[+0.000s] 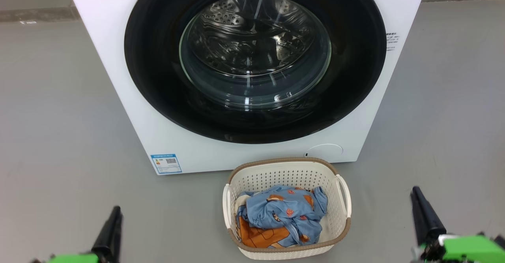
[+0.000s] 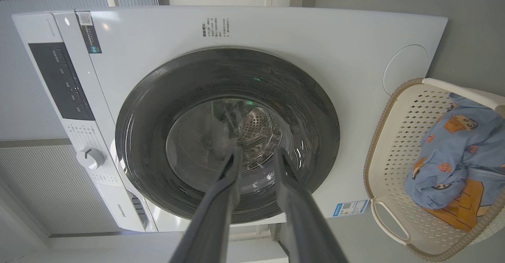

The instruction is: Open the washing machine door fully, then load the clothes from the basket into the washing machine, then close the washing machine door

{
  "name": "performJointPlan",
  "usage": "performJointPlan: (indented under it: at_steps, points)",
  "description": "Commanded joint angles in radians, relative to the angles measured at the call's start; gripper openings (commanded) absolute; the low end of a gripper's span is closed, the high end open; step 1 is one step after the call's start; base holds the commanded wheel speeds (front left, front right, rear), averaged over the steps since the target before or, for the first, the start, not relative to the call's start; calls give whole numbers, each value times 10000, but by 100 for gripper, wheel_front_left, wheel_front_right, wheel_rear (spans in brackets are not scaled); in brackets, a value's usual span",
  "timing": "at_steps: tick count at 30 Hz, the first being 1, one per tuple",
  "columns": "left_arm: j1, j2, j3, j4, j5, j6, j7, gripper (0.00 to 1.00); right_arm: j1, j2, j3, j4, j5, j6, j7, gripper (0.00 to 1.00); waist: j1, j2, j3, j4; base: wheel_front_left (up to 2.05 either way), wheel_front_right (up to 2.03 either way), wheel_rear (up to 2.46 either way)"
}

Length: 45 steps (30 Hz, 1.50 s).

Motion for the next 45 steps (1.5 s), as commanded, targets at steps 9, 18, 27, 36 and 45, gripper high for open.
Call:
performJointPlan:
  at_steps: [9, 18, 27, 36, 45]
  points:
    - [244, -128, -109, 189, 82, -2, -154, 100, 223, 72, 65, 142, -48, 1, -154, 100, 17, 0, 7, 0, 0, 0, 0]
    - [318, -105, -194, 30, 265, -8, -420, 100, 300, 61, 179, -145, -326, 2, -417, 100, 1, 0, 20, 8, 0, 0, 0]
    - [356, -82, -249, -166, 806, -15, -685, 100, 319, 49, 317, -513, -1129, 3, -681, 100, 1, 0, 28, 19, 0, 0, 0]
    - [413, -59, -218, -333, 1685, -21, -950, 100, 328, 38, 434, -950, -2334, 5, -943, 100, 1, 0, 1, 46, 0, 0, 0]
    - [444, -36, -148, -497, 2900, -28, -1215, 100, 321, -33, 693, -1407, -3846, 6, -1207, 100, 1, 0, -13, 89, 0, 0, 0]
